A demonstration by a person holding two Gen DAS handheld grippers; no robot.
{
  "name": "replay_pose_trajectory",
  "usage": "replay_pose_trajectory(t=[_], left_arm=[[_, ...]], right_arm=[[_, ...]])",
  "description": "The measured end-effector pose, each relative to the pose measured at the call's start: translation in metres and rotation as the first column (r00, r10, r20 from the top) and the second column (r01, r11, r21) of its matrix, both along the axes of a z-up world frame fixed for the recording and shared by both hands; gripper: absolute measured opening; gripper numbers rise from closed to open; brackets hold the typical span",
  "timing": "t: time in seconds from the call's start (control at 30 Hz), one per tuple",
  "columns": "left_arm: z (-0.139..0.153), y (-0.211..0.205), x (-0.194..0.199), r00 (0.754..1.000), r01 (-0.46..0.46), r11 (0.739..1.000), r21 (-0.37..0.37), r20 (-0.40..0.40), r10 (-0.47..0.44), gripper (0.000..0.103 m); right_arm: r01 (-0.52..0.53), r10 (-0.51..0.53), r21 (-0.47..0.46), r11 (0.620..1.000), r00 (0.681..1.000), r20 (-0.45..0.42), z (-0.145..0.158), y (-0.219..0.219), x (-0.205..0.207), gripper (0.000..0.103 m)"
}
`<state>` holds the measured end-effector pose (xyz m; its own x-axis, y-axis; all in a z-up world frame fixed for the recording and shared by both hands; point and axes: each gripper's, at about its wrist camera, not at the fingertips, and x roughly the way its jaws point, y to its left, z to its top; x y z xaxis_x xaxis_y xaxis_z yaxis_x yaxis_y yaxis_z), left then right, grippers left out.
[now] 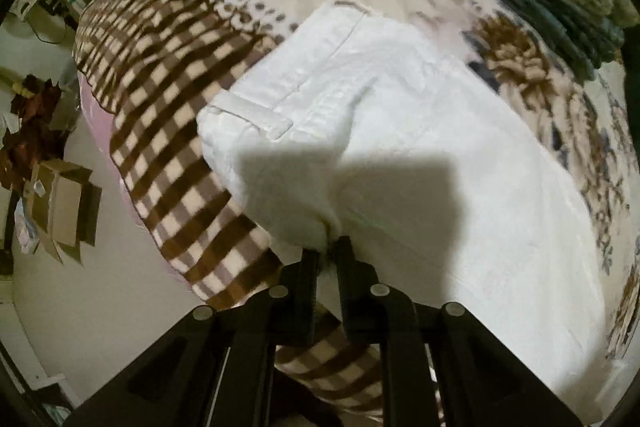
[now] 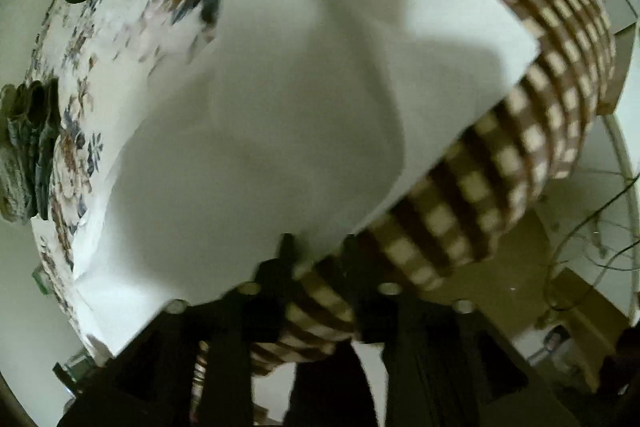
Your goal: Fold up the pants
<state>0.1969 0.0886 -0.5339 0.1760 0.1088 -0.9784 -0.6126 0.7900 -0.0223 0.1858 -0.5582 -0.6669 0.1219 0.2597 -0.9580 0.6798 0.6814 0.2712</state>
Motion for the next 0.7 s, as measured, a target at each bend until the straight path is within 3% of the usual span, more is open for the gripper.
replay_pose_trajectory(t=[0.1,0.17,0.23,0.4,0.57,0.67,0.7], left_arm=[[0.012,0.003,-0.008,1.000,-0.025,0.999,-0.020,0.005,0.025,0.030],[0.019,0.003,-0.012,0.999,-0.031,0.999,-0.026,0.031,0.032,0.061],[0.024,0.000,-0.011,0.999,-0.025,1.000,0.004,0.040,0.025,0.082],[0.020,-0.022,0.002,1.000,0.020,1.000,0.022,0.004,-0.020,0.083],[0.027,-0.075,0.027,0.991,0.128,0.989,0.072,0.017,-0.130,0.083],[0.028,-0.109,0.042,0.981,0.193,0.977,0.092,0.015,-0.196,0.083],[0.027,-0.119,0.046,0.977,0.212,0.973,0.090,0.012,-0.214,0.083]], right_arm=[[0.057,-0.057,-0.009,0.998,0.995,0.077,0.026,-0.022,-0.008,0.049],[0.130,-0.125,-0.034,0.991,0.983,0.134,0.042,-0.047,-0.015,0.052],[0.186,-0.173,-0.067,0.980,0.972,0.159,0.050,-0.067,-0.010,0.054],[0.179,-0.151,-0.197,0.964,0.977,0.148,0.029,-0.126,0.039,0.063],[0.114,-0.099,-0.179,0.977,0.991,0.088,-0.010,-0.166,0.090,0.061],[0.053,-0.032,-0.191,0.980,0.993,0.116,-0.011,-0.160,0.096,0.012],[0.030,-0.002,-0.215,0.976,0.992,0.130,-0.005,-0.155,0.096,0.010]])
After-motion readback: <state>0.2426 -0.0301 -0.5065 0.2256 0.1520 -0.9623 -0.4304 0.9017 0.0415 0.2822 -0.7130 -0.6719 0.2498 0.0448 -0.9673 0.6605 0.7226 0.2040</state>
